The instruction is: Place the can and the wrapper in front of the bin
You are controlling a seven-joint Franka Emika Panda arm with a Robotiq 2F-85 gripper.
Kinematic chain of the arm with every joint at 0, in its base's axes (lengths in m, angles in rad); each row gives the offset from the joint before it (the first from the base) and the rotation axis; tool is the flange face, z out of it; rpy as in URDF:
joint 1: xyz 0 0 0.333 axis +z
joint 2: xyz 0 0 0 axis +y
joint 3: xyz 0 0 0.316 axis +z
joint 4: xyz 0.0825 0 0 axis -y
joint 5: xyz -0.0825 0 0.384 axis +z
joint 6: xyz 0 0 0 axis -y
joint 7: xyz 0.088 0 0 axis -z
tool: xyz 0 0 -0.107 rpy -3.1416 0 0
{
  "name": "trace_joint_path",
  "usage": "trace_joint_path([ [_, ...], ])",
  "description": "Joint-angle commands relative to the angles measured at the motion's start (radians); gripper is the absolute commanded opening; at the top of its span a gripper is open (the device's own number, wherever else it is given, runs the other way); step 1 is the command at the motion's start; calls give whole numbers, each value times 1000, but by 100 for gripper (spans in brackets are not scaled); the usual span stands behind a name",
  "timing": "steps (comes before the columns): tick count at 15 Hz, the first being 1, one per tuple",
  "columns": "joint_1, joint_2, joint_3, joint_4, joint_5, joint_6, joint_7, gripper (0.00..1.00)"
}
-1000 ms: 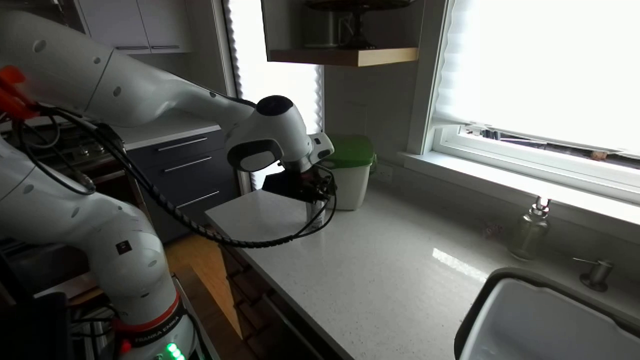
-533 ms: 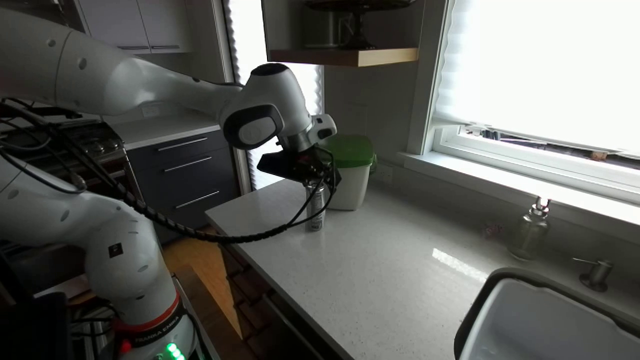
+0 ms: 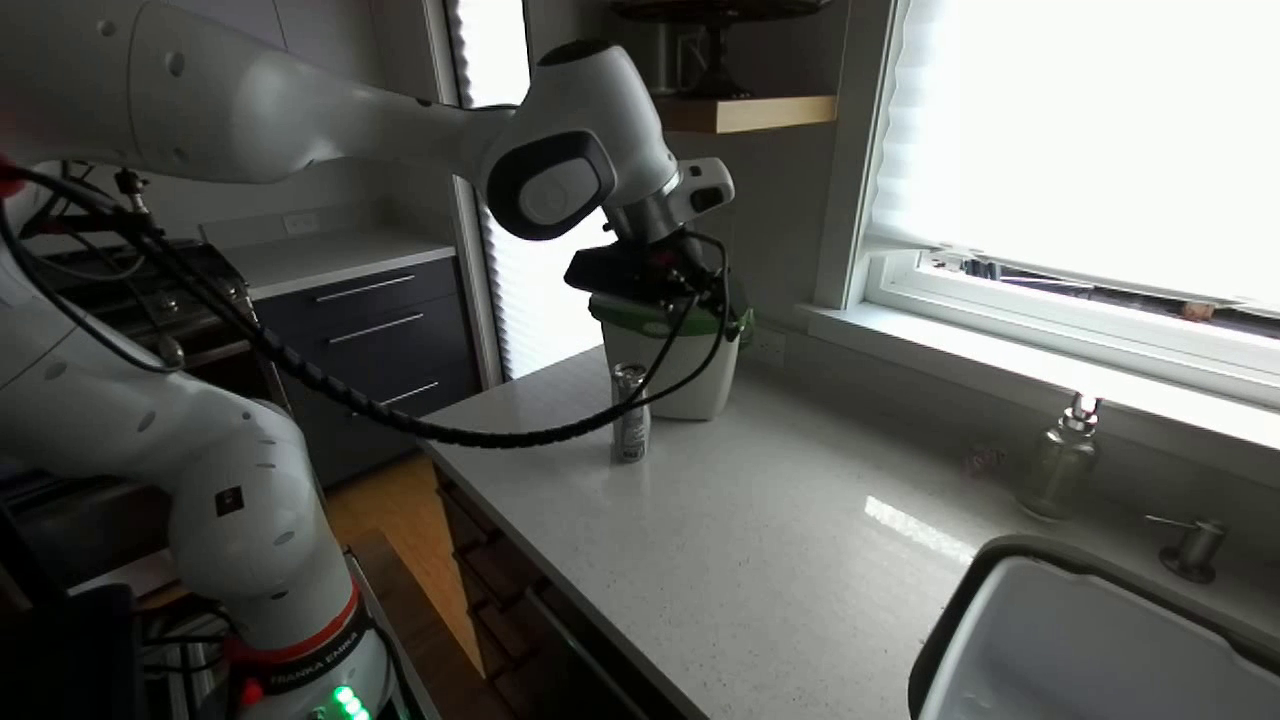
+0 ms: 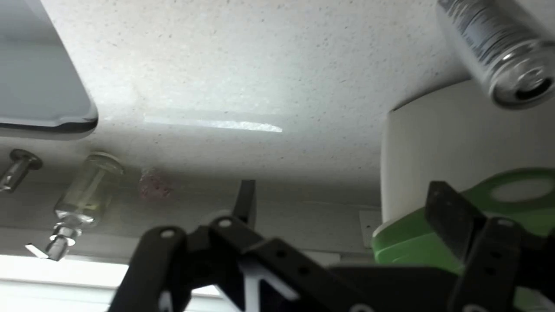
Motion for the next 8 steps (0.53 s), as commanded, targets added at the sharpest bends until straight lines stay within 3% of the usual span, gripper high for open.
trace_joint_path([
  [1, 20, 232, -80, 153, 28, 118, -16, 100],
  [4, 47, 409, -141, 266, 124, 252, -101, 100],
  [8, 46, 660, -155, 462, 346, 308, -252, 100],
])
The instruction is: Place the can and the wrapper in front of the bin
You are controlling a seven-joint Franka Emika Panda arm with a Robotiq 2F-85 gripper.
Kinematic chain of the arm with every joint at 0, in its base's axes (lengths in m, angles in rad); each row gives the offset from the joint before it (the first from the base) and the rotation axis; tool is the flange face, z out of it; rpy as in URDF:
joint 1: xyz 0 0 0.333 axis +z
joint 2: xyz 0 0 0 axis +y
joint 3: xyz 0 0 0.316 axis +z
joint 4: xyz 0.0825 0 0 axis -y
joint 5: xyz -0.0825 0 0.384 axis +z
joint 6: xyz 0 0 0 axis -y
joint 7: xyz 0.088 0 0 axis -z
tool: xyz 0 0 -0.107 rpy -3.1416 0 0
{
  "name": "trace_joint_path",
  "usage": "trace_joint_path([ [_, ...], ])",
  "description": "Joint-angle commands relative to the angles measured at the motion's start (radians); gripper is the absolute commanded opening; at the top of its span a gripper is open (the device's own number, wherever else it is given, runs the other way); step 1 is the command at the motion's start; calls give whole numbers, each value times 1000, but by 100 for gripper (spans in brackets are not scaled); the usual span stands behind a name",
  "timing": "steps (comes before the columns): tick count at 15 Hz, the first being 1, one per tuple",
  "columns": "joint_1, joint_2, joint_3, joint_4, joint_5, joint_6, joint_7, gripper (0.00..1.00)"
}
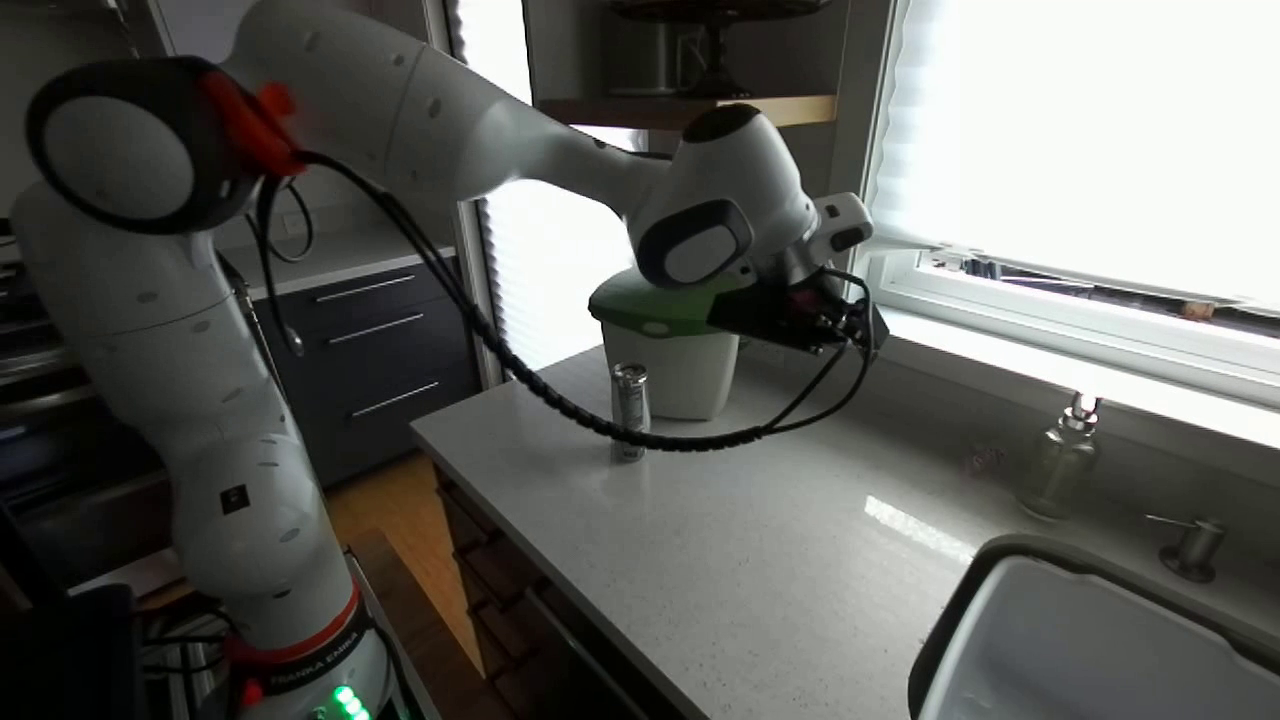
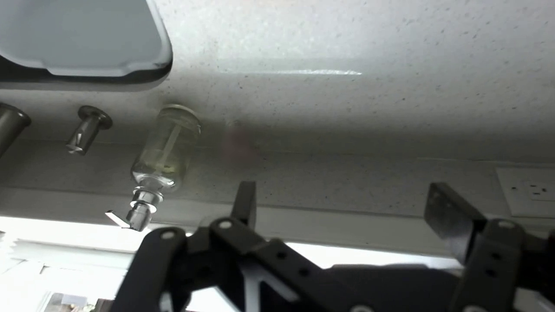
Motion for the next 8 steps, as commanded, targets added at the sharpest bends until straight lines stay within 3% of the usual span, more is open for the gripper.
trace_joint_path([
  [1, -6, 248, -10, 229, 197, 8, -124, 100],
  [4, -68, 421, 25, 413, 334, -15, -182, 100],
  [7, -131, 576, 49, 588, 381, -25, -214, 100],
  [8, -174, 446, 141, 437, 260, 31, -138, 100],
])
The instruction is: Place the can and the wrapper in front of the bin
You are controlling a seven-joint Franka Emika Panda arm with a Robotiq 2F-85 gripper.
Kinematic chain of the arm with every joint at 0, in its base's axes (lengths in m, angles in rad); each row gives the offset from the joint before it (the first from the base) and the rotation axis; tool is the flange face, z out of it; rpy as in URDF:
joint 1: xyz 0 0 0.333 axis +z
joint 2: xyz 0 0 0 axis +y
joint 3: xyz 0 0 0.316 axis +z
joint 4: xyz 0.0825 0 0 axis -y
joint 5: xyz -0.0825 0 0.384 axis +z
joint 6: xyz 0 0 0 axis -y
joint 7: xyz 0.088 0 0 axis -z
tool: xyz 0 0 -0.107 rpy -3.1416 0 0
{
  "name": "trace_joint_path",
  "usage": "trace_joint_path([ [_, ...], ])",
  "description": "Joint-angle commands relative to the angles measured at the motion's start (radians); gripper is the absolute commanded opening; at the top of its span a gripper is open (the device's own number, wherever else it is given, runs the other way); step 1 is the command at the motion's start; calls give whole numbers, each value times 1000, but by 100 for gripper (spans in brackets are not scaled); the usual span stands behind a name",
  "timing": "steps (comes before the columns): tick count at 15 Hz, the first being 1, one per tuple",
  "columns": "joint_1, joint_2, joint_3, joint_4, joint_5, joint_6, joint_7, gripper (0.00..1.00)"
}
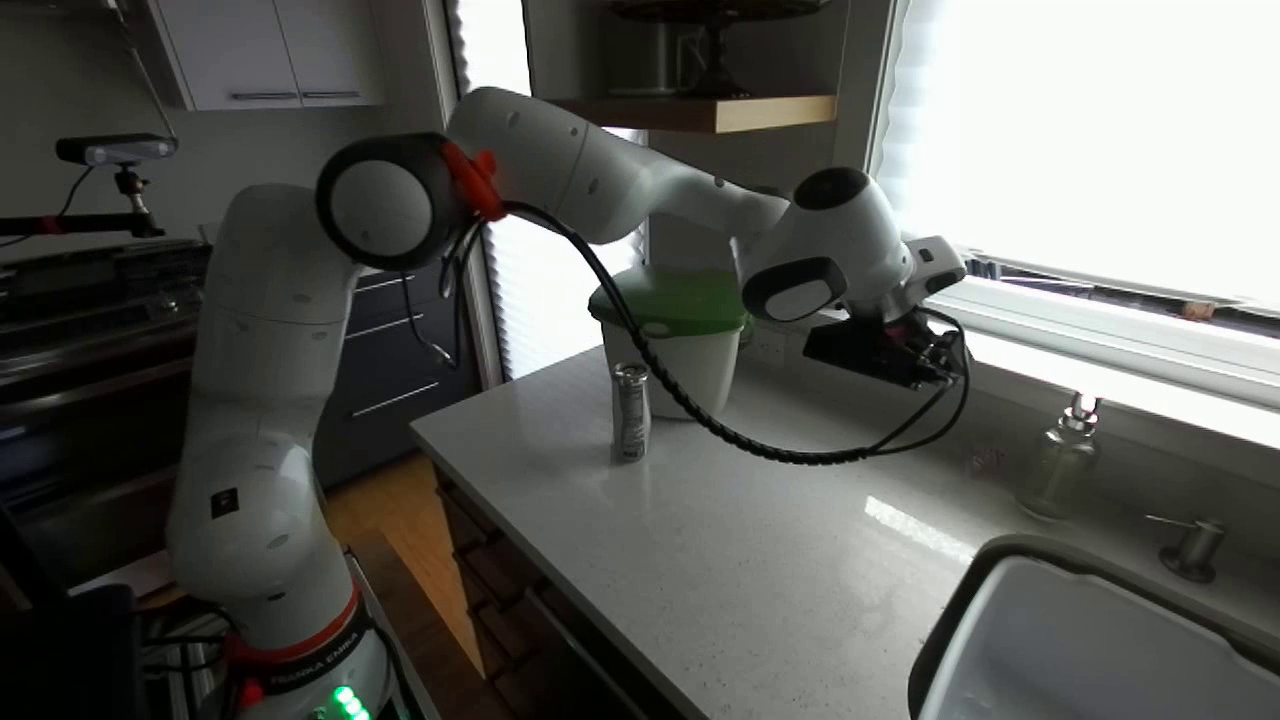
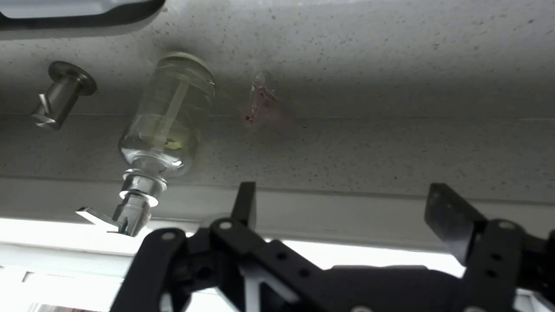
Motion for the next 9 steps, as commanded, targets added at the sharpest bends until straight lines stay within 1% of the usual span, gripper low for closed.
trace_joint_path([
  [1, -109, 27, 116, 41, -82, 18, 51, 100],
  [4, -126, 90, 122, 110, -87, 19, 55, 100],
  [8, -126, 92, 123, 122, -86, 17, 55, 100],
  [9, -136, 110, 141, 132, -105, 37, 67, 100],
])
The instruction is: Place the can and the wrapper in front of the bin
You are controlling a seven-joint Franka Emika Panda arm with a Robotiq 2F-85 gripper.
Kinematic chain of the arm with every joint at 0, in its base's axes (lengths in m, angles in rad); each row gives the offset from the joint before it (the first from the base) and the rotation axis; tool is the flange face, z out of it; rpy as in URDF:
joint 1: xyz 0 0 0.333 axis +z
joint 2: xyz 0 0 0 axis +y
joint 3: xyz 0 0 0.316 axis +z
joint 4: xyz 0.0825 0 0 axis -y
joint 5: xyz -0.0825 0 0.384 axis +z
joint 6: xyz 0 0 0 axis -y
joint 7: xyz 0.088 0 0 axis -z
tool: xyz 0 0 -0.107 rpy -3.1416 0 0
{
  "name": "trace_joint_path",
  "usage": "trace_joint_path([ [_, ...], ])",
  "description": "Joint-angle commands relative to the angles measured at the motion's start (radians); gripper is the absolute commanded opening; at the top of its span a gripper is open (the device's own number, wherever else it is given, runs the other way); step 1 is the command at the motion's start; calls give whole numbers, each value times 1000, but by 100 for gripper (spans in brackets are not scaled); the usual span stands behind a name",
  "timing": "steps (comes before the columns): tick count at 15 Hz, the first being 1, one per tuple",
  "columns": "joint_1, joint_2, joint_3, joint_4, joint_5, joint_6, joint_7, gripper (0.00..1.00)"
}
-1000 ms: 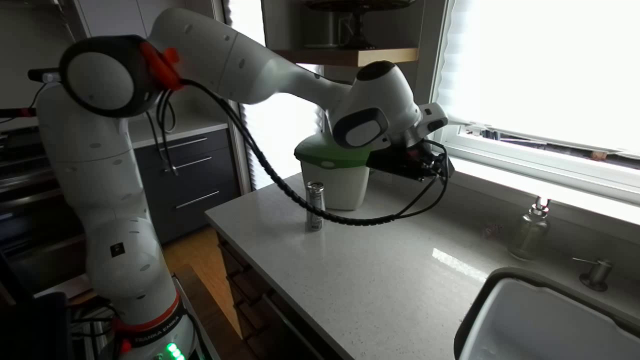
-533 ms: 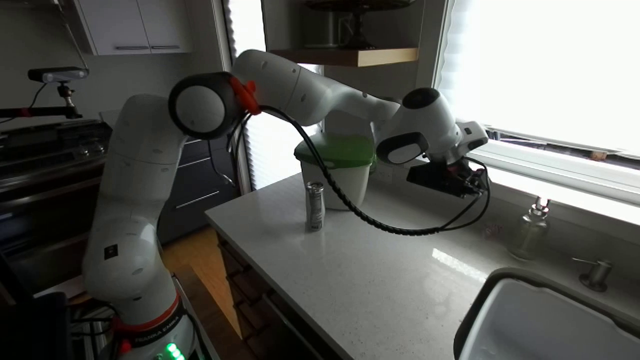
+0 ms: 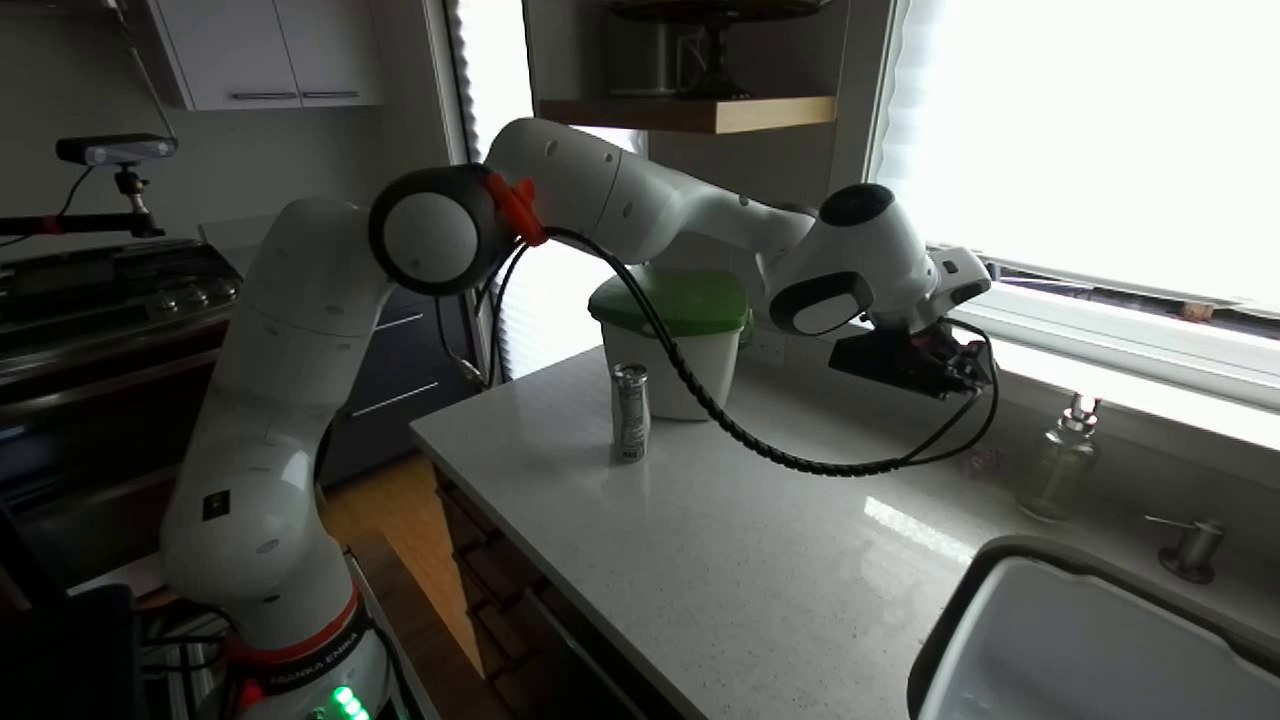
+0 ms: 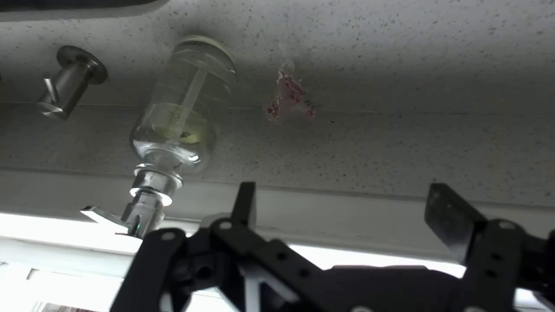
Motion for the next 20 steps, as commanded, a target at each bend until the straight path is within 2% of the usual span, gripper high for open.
trace_joint_path([
  [1, -92, 17, 120, 8, -131, 51, 100, 100],
  [8, -169, 121, 195, 94, -287, 47, 292, 100],
  [17, -266, 278, 272, 285, -326, -20, 321, 100],
  [19, -281, 312, 287, 332, -323, -60, 324, 96],
  [20, -286, 326, 291, 353, -324, -91, 325, 89],
])
